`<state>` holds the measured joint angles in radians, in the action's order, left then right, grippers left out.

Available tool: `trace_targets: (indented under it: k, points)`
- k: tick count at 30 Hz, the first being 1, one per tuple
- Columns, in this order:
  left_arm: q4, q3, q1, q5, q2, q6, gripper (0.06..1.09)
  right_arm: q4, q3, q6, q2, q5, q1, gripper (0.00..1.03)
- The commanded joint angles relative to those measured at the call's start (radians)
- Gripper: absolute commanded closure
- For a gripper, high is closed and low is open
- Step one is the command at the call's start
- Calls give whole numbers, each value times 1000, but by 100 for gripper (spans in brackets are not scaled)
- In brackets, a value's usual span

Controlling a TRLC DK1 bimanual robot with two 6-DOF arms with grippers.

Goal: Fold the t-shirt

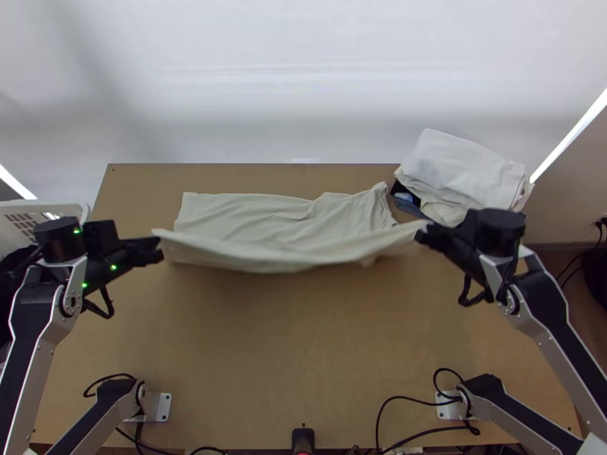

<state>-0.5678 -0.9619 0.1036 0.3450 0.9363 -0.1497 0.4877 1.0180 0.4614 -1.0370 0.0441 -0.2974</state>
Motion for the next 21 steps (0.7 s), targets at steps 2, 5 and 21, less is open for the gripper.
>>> trace_targets:
  k: [2,5,21]
  points:
    - [128,-57,41,-17,-4,-99,105,-66,142,-84,-81,27,24,100]
    - [250,-69,44,-90,6,-102,105,-90,251,-96,-155,30,47,100]
    - [683,-224,41,-281,27,-108,105,-382,666,-356,-327,108,58,100]
